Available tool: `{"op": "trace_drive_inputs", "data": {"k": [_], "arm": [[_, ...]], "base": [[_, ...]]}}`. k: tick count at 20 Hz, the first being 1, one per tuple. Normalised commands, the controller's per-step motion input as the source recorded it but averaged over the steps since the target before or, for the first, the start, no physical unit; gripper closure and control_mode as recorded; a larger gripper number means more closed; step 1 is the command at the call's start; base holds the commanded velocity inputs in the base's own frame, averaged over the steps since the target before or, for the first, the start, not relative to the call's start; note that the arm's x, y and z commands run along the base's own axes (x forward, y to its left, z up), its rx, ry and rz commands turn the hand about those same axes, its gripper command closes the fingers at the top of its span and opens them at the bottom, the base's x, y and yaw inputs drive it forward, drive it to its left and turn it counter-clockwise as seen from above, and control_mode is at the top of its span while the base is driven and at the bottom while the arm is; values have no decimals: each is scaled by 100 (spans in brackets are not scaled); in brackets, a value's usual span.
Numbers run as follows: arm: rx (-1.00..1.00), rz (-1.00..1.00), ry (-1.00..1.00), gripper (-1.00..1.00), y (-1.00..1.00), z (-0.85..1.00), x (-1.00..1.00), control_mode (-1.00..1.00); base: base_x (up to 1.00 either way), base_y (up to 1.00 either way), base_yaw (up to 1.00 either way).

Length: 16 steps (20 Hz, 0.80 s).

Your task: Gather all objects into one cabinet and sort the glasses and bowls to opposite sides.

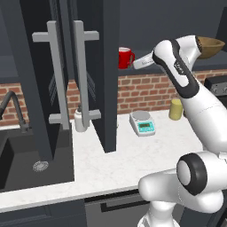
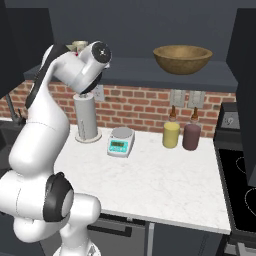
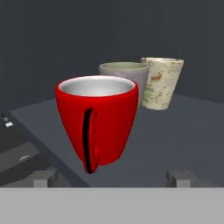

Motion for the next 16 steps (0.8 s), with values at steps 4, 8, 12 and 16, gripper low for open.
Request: {"op": "trace_drive_inputs", "data": {"k": [4,8,12,16], "arm": [[0,-19,1,-100,-67,0,-34,-100],[0,-27,3,-100,-60,4,-48,-100],[0,-37,9,-100,-42,15,-50,-100],[-1,-44,19,-100,-16,26,-45,-100]], "base": [[0,0,0],[0,0,0],[0,0,0],[0,0,0]]}}
